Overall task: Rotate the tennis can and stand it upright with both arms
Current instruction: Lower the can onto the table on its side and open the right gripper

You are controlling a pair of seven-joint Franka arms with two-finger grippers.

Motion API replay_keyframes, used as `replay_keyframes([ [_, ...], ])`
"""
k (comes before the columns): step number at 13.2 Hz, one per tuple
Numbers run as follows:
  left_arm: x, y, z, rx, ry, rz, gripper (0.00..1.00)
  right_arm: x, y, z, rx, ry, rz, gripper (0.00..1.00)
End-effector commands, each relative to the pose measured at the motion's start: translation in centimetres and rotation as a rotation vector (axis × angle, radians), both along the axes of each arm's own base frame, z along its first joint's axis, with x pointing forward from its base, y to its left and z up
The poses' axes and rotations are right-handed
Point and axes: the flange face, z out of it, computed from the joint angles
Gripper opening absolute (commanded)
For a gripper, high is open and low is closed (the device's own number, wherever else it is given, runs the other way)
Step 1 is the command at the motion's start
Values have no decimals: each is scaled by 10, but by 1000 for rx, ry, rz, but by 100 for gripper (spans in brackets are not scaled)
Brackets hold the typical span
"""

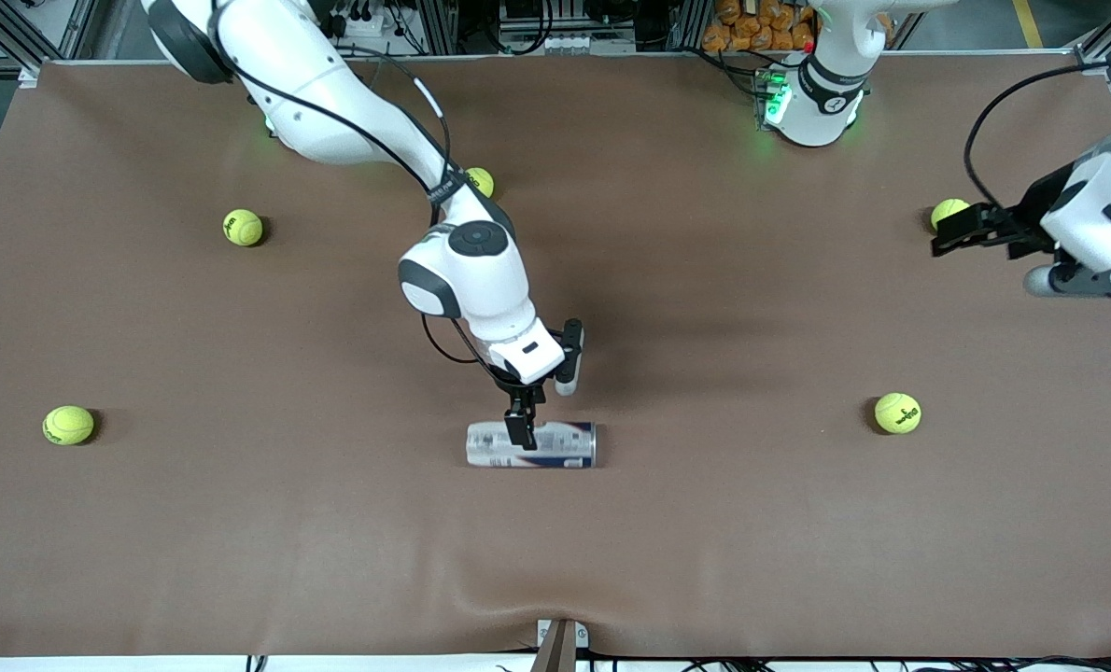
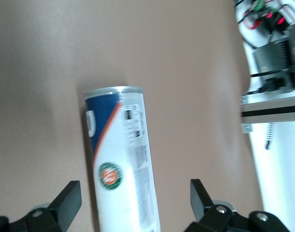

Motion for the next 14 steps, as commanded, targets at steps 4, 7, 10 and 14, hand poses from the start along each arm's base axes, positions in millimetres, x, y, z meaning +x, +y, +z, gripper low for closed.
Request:
replay_keyframes([
  [4,52,-29,-85,-305,68,106,100,27,-88,31,146,159,-271,100],
  [7,83,-57,-138,-463,51,201,100,47,-133,44,223,261,-445,100],
  [10,108,-91,-189,-611,29,324,100,48,-147,52,267,321,-663,100],
  [14,133,-145,-238,-717,-26,412,100,61,-192,74,309,335,-861,100],
])
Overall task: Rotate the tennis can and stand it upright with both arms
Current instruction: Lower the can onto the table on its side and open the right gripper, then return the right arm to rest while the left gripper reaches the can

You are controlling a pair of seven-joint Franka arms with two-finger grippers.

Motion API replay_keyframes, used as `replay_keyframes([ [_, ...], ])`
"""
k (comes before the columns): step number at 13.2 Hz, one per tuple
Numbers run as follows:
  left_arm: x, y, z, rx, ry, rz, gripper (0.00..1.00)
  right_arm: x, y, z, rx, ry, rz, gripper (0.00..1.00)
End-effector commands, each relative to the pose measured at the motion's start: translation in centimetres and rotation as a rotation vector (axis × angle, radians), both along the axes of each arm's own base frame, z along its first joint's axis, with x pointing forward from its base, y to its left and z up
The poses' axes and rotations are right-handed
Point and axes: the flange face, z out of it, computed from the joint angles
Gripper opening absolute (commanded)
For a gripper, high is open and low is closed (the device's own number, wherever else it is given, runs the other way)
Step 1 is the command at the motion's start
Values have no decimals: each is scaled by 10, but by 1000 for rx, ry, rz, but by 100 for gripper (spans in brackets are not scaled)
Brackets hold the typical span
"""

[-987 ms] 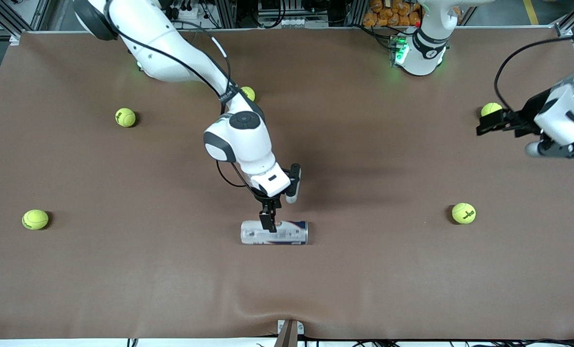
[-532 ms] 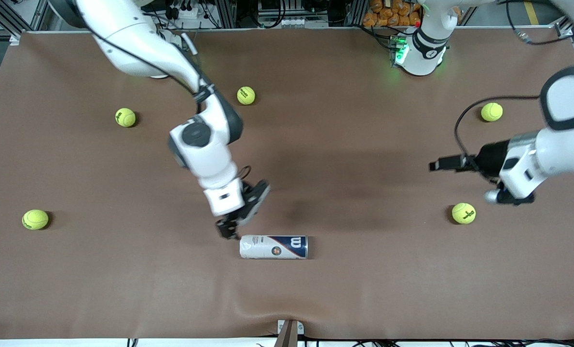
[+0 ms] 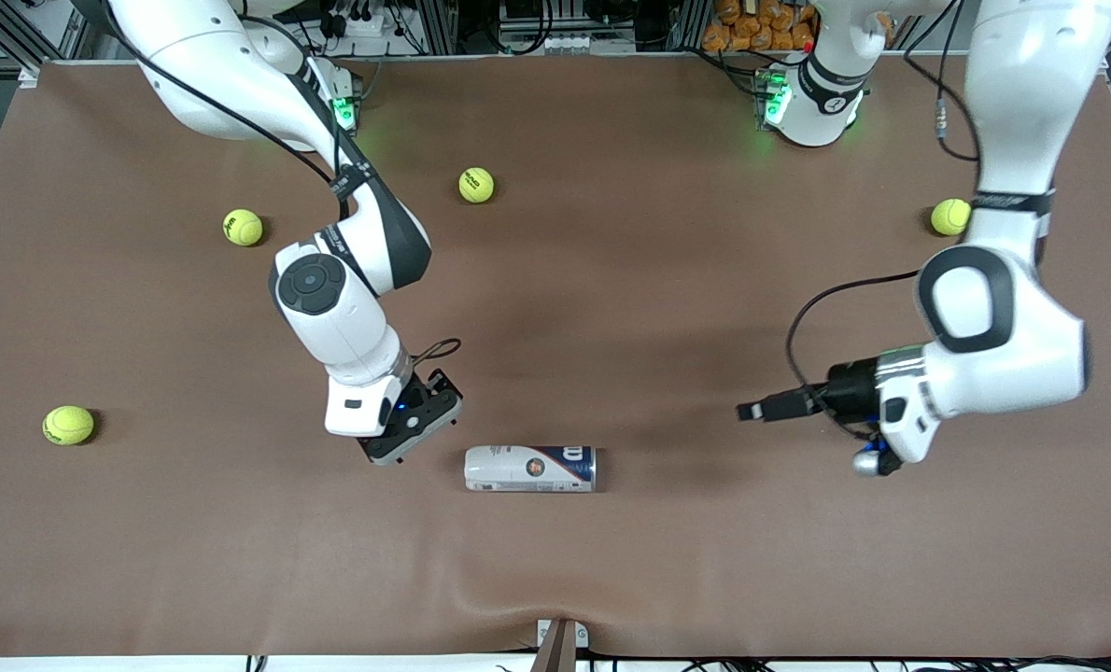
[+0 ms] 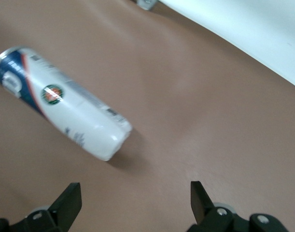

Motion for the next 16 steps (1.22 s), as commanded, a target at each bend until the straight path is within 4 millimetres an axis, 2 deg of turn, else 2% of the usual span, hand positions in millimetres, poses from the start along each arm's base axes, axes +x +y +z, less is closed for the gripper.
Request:
replay_keyframes([
  [1,16,-31,-26,-57,-31,49,100,4,-52,28,4,38,-104,100],
  [2,14,-45,-37,-86,-31,42,100,7,-77,39,-8,70,-163,100],
  [4,12,-58,-68,-155,-55,49,100,4,-130,56,-53,173,-272,100],
  [5,11,-58,-85,-194,-71,51,100,2,-157,63,-73,221,-313,100],
  [7,7,-66,-117,-267,-109,52,100,-7,-197,87,-96,276,-376,100],
  [9,-1,-86,-139,-328,-149,48,100,-25,-215,123,-121,312,-416,100],
  [12,-15,-113,-166,-374,-156,44,94,-40,-245,171,-112,265,-504,100],
  [13,-18,-115,-179,-383,-162,49,91,-48,-252,186,-117,273,-518,100],
  [16,-24,-122,-200,-396,-185,44,83,-73,-275,221,-130,298,-564,100],
])
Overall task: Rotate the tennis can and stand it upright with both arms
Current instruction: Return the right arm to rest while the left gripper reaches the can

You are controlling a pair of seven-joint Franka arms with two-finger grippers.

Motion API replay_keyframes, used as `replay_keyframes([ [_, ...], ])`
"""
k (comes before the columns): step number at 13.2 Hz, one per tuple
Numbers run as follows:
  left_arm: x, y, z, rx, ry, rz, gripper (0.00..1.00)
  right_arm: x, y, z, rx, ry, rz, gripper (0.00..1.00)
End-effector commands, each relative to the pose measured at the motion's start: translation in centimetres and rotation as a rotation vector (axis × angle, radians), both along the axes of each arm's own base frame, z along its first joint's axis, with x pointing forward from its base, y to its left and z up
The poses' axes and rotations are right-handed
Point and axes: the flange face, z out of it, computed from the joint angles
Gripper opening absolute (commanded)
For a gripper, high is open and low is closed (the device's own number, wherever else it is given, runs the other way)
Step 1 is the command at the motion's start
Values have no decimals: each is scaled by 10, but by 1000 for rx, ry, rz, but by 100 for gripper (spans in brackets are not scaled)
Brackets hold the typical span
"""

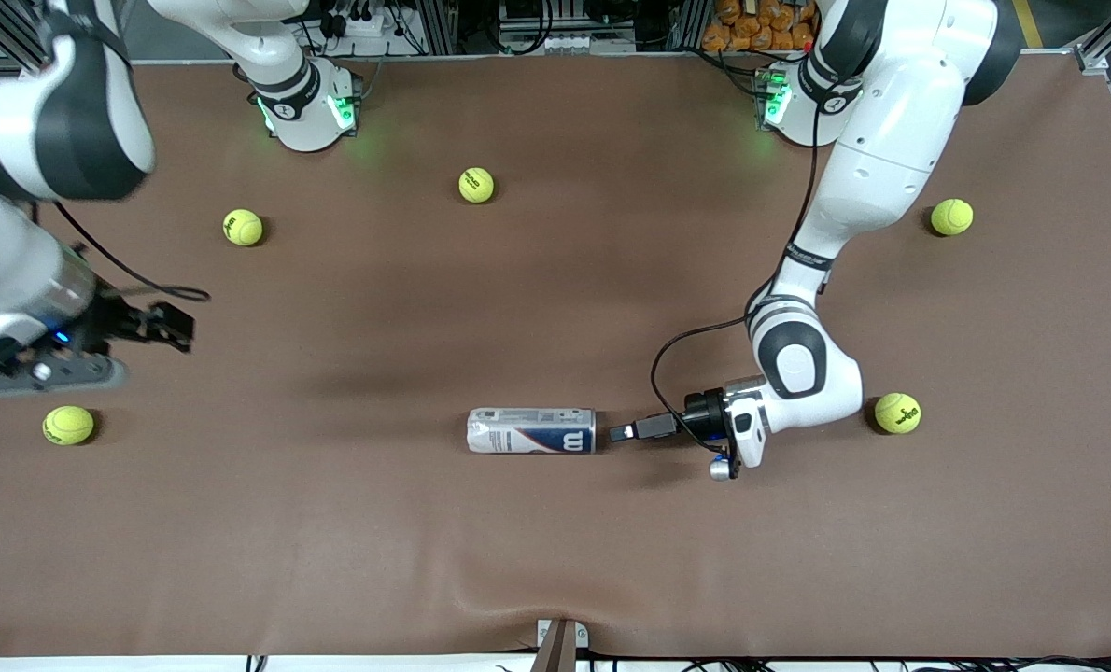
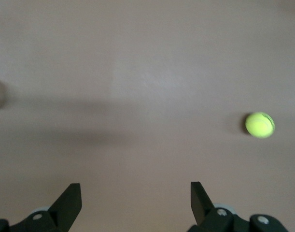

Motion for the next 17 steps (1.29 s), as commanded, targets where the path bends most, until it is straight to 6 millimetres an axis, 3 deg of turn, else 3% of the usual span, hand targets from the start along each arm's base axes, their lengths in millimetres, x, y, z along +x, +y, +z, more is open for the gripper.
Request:
replay_keyframes([
  [1,4,-5,-14,-20,-29,16,80,-26,-20,26,16,5,-62,100],
  [4,10,-16,-16,-52,-32,37,75,-50,-48,53,127,33,-144,100],
  [9,20,-17,-29,-60,-41,45,71,-80,-45,84,121,100,-277,100],
  [12,26,-19,-27,-76,-50,56,68,-80,-47,92,124,88,-260,100],
  [14,21,-32,-28,-94,-41,58,67,-78,-52,96,122,69,-255,100],
  [17,17,-36,-32,-92,-40,53,63,-76,-63,102,125,49,-136,100],
])
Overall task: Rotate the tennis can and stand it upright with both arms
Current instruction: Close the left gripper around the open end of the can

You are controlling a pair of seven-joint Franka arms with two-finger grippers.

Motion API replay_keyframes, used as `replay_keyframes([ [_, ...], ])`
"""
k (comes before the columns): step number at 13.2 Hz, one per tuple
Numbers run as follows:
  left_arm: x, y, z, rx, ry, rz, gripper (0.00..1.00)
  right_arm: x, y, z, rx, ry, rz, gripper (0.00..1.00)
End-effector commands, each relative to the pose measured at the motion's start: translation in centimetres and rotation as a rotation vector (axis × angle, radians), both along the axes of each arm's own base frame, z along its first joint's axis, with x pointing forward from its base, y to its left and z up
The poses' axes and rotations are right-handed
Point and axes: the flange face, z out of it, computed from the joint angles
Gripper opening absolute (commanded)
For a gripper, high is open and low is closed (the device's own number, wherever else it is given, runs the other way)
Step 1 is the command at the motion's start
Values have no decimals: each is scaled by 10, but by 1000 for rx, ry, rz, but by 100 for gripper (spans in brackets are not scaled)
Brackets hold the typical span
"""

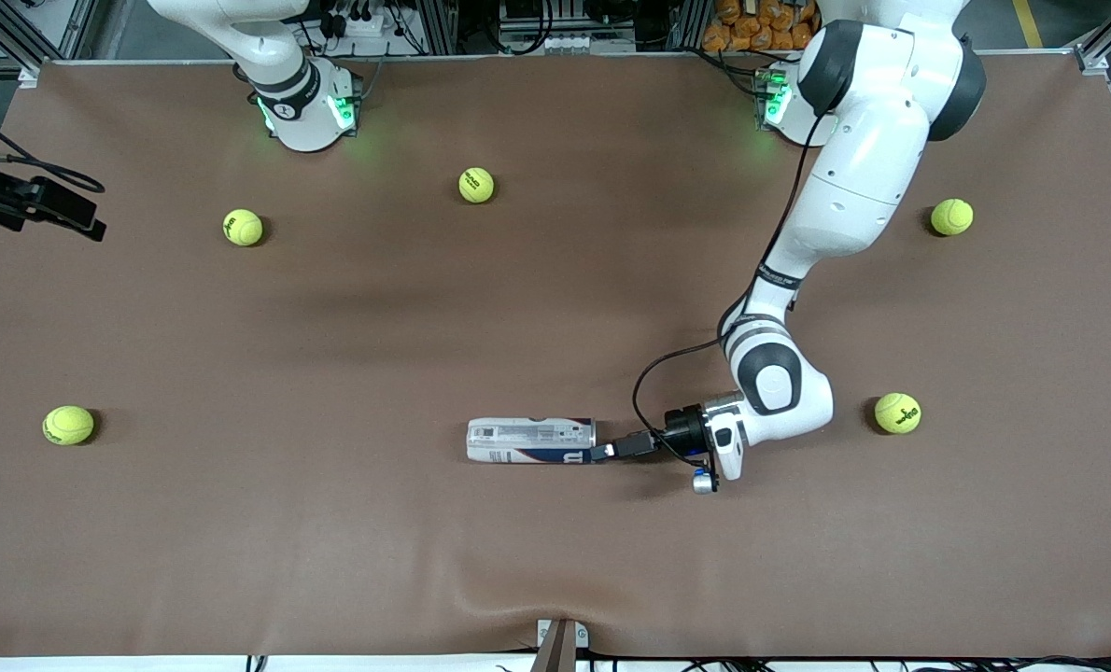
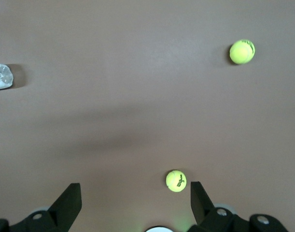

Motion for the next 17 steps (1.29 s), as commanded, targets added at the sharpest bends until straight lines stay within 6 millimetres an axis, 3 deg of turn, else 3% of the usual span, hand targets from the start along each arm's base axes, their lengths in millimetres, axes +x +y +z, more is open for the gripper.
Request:
replay_keyframes([
  [1,2,-6,-6,-10,-25,10,63,0,-11,6,10,-15,94,100],
  [4,0,-6,-11,-7,-19,8,60,4,-9,7,4,-34,93,100],
  [6,-2,-10,-12,-8,-19,3,53,4,-11,8,4,-37,88,100],
  [12,-7,-24,-9,-38,-6,15,17,5,-11,8,5,-45,88,100],
  [15,-6,-22,-6,-37,-10,17,5,5,-11,8,3,-45,88,100],
  [17,0,-21,12,-39,-22,15,0,5,-11,8,3,-43,88,100],
])
